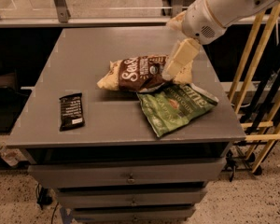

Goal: Move brown chip bag near green jalapeno chip bag

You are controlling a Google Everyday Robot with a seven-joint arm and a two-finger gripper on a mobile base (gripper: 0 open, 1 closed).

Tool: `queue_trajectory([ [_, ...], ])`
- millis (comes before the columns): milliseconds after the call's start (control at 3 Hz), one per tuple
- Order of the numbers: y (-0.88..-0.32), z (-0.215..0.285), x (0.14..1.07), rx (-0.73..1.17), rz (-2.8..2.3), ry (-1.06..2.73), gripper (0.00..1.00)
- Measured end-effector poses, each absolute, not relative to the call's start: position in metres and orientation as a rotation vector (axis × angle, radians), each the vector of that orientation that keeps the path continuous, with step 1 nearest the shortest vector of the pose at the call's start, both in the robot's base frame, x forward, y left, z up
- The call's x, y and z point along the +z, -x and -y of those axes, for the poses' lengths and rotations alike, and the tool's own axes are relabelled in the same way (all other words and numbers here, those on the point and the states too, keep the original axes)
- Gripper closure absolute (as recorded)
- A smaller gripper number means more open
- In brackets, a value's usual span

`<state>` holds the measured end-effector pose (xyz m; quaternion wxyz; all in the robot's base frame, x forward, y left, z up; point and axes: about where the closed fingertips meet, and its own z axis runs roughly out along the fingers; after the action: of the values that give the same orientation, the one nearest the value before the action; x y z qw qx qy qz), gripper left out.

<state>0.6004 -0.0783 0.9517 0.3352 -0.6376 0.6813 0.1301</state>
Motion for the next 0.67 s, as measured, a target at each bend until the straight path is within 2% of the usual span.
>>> queue_trajectory([
  [333,-0.597,0.094,0.948,0.317,-1.843,1.672,0.0],
  [667,-0.58,0.136,0.945,0.244,-1.972,1.66,0.0],
])
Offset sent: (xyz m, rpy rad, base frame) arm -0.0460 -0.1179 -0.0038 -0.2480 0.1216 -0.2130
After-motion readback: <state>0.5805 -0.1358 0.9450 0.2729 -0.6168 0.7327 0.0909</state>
